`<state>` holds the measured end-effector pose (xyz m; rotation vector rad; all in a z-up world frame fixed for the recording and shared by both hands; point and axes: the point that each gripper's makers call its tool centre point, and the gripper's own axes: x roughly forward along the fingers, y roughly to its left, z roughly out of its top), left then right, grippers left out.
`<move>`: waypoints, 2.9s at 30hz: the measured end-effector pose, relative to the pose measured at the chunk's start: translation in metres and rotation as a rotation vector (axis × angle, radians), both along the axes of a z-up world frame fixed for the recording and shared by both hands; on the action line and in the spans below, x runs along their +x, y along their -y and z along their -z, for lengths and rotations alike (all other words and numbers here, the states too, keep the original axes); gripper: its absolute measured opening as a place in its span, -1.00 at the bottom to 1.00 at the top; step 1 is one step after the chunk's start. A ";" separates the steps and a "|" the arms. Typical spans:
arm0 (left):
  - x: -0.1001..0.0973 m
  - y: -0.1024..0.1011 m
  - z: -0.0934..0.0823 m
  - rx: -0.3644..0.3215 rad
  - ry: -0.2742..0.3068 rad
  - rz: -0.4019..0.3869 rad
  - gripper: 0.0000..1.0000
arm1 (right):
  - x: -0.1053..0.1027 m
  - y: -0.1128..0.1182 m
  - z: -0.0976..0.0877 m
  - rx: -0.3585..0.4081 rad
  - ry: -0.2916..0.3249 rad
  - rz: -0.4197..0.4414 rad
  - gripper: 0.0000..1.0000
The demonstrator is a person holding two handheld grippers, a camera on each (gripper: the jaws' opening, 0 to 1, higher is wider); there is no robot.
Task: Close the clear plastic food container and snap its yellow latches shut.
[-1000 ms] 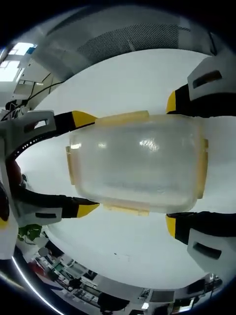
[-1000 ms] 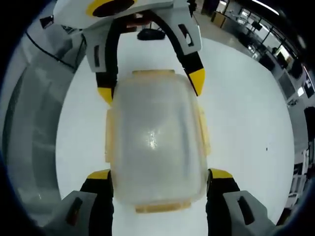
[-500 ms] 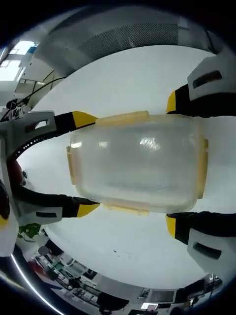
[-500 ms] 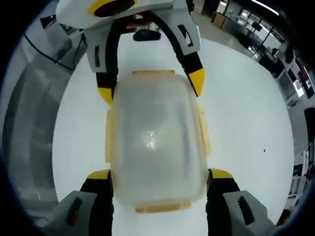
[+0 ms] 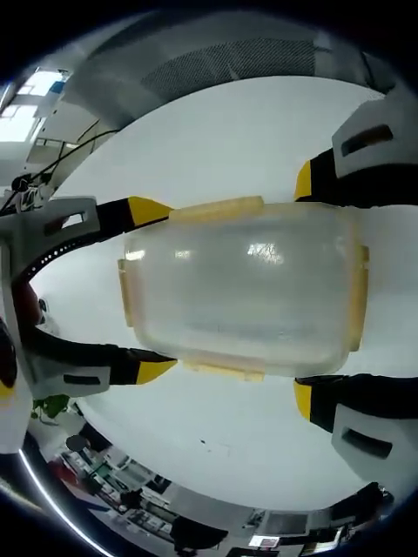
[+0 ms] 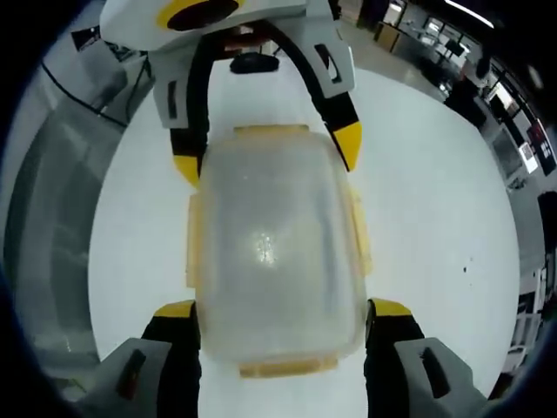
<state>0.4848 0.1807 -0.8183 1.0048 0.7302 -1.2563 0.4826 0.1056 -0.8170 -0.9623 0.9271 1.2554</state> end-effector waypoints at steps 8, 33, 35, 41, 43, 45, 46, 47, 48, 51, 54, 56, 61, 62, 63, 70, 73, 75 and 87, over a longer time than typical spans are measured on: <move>0.002 0.000 -0.001 0.003 -0.001 0.002 0.59 | 0.003 0.000 0.000 0.000 0.000 0.004 0.54; 0.000 0.002 -0.001 -0.040 0.022 -0.012 0.68 | 0.003 -0.002 -0.002 0.046 0.042 0.059 0.59; -0.001 0.001 -0.001 -0.041 0.022 -0.018 0.69 | 0.005 -0.001 -0.004 0.059 0.058 0.068 0.61; -0.001 -0.004 -0.004 -0.072 0.027 -0.061 0.73 | 0.002 -0.001 -0.013 0.114 0.063 0.130 0.68; -0.001 -0.004 -0.007 -0.091 0.032 -0.077 0.75 | 0.002 0.000 -0.014 0.119 0.076 0.137 0.69; -0.001 -0.005 -0.008 -0.099 0.032 -0.094 0.75 | 0.002 0.000 -0.016 0.135 0.078 0.163 0.70; -0.001 -0.006 -0.009 -0.104 0.037 -0.100 0.76 | 0.002 0.000 -0.017 0.145 0.083 0.170 0.71; -0.001 -0.007 -0.009 -0.107 0.039 -0.106 0.77 | 0.002 0.002 -0.018 0.151 0.088 0.188 0.71; 0.000 -0.007 -0.010 -0.115 0.041 -0.115 0.77 | 0.002 0.003 -0.018 0.157 0.087 0.201 0.71; 0.000 -0.006 -0.017 -0.165 0.041 -0.168 0.79 | 0.000 0.006 -0.021 0.189 0.096 0.247 0.72; -0.003 -0.008 -0.021 -0.181 0.044 -0.179 0.90 | -0.001 0.008 -0.024 0.211 0.104 0.278 0.72; -0.002 -0.011 -0.022 -0.198 0.042 -0.217 0.90 | -0.002 0.010 -0.026 0.234 0.090 0.341 0.72; -0.008 -0.019 -0.025 -0.220 0.039 -0.260 0.87 | -0.007 0.012 -0.027 0.262 0.101 0.375 0.72; -0.011 -0.020 -0.026 -0.228 0.033 -0.276 0.87 | -0.008 0.013 -0.027 0.267 0.107 0.381 0.72; -0.013 -0.022 -0.027 -0.238 0.032 -0.291 0.86 | -0.010 0.014 -0.027 0.273 0.105 0.393 0.72; -0.021 -0.031 -0.031 -0.286 0.022 -0.372 0.83 | -0.021 0.020 -0.032 0.321 0.116 0.459 0.72; -0.025 -0.032 -0.035 -0.323 0.016 -0.408 0.84 | -0.024 0.024 -0.036 0.350 0.116 0.503 0.71; -0.029 -0.033 -0.036 -0.327 0.019 -0.417 0.84 | -0.027 0.027 -0.037 0.359 0.124 0.514 0.71; -0.048 -0.036 -0.045 -0.405 0.033 -0.490 0.83 | -0.047 0.036 -0.047 0.410 0.174 0.567 0.71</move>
